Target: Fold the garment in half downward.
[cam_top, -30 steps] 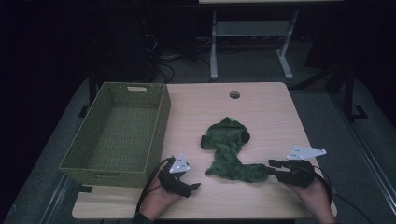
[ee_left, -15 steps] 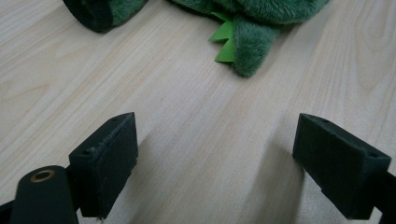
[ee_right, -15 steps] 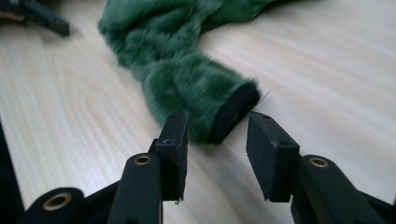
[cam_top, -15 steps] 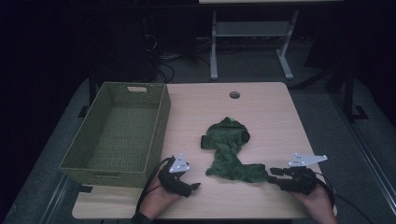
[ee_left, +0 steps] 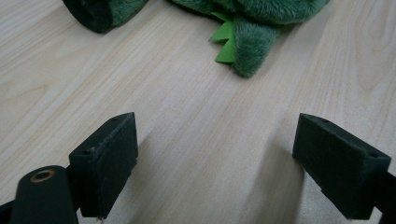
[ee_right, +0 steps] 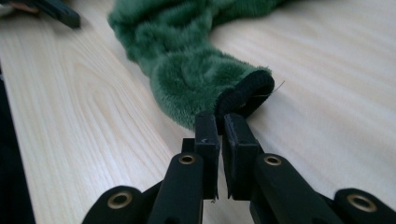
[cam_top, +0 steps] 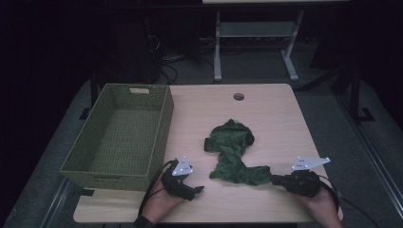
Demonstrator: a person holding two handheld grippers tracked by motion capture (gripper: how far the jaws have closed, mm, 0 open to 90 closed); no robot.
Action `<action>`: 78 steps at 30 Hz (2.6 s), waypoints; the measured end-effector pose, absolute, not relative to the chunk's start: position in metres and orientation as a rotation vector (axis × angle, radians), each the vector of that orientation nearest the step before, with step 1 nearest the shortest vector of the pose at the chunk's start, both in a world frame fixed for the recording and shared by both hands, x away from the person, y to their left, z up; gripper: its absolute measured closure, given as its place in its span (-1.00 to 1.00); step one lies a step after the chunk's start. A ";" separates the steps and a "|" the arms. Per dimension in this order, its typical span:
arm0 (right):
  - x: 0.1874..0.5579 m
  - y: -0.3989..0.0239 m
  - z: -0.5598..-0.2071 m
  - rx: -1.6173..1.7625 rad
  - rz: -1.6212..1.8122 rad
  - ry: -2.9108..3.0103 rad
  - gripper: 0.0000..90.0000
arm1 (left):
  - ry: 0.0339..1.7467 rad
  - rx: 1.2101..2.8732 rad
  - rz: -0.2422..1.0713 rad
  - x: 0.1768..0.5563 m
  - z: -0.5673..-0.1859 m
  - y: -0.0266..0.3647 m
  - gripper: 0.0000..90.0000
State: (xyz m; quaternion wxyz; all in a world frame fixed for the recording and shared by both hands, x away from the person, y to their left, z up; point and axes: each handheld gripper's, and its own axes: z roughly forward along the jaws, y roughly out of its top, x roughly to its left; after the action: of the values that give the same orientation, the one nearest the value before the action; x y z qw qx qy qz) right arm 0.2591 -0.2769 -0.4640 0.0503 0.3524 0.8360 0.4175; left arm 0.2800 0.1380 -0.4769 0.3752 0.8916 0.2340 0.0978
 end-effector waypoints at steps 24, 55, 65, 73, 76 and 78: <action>0.281 -0.218 -0.417 0.728 1.415 2.511 0.89 | 0.602 2.278 0.250 0.280 -0.477 0.138 -0.70; 0.307 -0.193 -0.415 0.790 1.385 2.481 0.80 | 0.696 2.243 0.235 0.289 -0.462 0.130 -0.68; 0.325 -0.199 -0.415 0.893 1.355 2.467 0.44 | 0.721 2.217 0.223 0.308 -0.444 0.118 -0.46; 0.339 -0.200 -0.409 0.924 1.337 2.454 0.33 | 0.724 2.197 0.265 0.327 -0.428 0.106 -0.32; 0.343 -0.201 -0.406 0.942 1.330 2.452 0.32 | 0.731 2.188 0.289 0.337 -0.422 0.104 -0.31; 0.351 -0.204 -0.401 0.951 1.330 2.433 0.28 | 0.738 2.176 0.295 0.348 -0.418 0.102 -0.31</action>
State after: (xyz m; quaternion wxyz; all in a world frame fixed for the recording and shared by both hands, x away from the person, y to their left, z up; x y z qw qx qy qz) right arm 0.3507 -0.2044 -0.4009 0.1049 0.3226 0.8255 0.4512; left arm 0.3484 0.1019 -0.4178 0.4008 0.8605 0.2920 0.1166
